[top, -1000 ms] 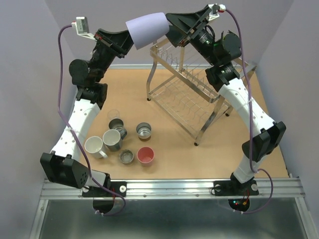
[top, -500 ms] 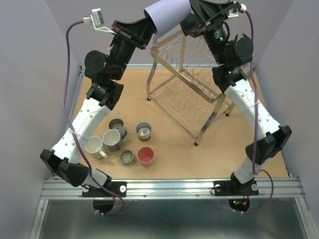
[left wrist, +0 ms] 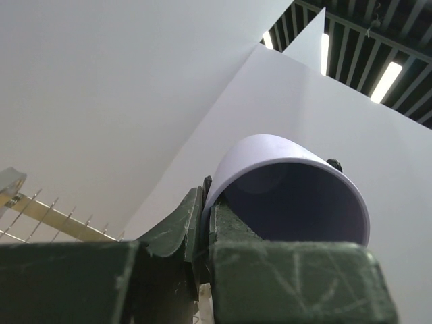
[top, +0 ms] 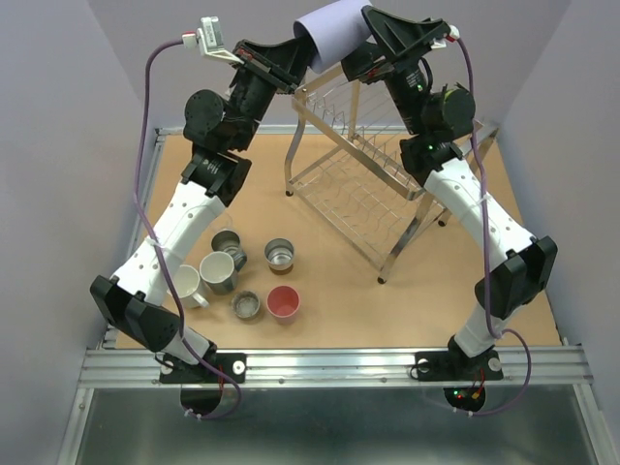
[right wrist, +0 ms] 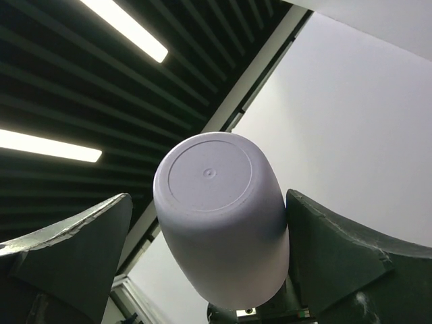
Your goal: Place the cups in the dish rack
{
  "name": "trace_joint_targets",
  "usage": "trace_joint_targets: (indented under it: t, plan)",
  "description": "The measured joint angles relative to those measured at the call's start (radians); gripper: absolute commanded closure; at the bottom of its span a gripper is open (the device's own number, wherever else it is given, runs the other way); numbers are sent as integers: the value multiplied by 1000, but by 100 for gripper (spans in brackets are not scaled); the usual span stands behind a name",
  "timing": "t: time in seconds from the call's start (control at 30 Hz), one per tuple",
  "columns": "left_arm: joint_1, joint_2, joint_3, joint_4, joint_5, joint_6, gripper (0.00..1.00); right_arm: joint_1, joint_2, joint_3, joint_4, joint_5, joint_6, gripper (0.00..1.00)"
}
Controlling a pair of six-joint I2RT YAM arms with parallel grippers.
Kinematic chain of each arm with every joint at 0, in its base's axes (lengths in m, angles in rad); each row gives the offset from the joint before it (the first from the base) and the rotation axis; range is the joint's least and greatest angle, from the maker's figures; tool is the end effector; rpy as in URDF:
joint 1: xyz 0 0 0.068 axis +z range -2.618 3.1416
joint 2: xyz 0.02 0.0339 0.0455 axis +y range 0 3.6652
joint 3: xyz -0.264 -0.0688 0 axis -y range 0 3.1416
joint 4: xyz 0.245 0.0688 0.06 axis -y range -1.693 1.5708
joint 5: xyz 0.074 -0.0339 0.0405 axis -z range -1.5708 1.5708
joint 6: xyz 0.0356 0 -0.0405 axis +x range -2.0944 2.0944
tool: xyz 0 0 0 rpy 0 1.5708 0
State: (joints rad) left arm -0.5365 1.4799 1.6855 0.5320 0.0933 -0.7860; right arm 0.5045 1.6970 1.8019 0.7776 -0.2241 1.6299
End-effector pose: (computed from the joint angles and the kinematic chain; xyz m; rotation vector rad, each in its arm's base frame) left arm 0.2601 -0.1586 0.5588 -0.0177 0.9020 -1.2781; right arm 0.3110 0.1808 0.5447 0.2253 0.8522 2.1008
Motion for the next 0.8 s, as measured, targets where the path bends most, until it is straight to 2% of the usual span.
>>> trace_joint_targets:
  t: [0.07, 0.13, 0.17, 0.23, 0.27, 0.3, 0.33, 0.37, 0.4, 0.43, 0.47, 0.5, 0.67, 0.73, 0.8]
  plan:
    - [-1, 13, 14, 2, 14, 5, 100, 0, 0, 1, -4, -6, -5, 20]
    - [-7, 20, 21, 0, 22, 12, 100, 0, 0, 1, -17, -11, -20, 28]
    - [-9, 21, 21, -3, 22, 18, 100, 0, 0, 1, -27, -16, -27, 36]
    - [-12, 21, 21, -10, 22, 21, 100, 0, 0, 3, -43, -18, -48, 42]
    - [-13, 21, 21, -14, 22, 23, 100, 0, 0, 5, -45, -21, -55, 55]
    - [-12, 21, 21, -17, 22, 25, 100, 0, 0, 7, -54, -20, -61, 64]
    - [-12, 21, 21, -20, 20, 27, 100, 0, 0, 9, -61, -21, -65, 84]
    - [-13, 21, 21, -22, 19, 28, 100, 0, 0, 10, -61, -20, -68, 92]
    - [-13, 21, 21, -25, 19, 30, 92, 0, 0, 10, -64, -20, -71, 99]
    - [-13, 21, 21, -29, 18, 31, 81, 0, -1, 10, -70, -19, -80, 100]
    - [-13, 21, 21, -34, 18, 32, 62, 0, -2, 10, -74, -19, -86, 100]
    - [-12, 21, 21, -40, 19, 37, 55, 0, -5, 10, -86, -19, -96, 100]
    - [-18, 21, 23, -164, 16, 99, 31, 7, -45, 9, -216, -47, -256, 100]
    - [-9, 8, 14, -203, 10, 119, 26, 6, -63, 8, -275, -55, -323, 100]
    - [3, -23, -22, -234, 12, 128, 15, 6, -80, 7, -338, -59, -389, 100]
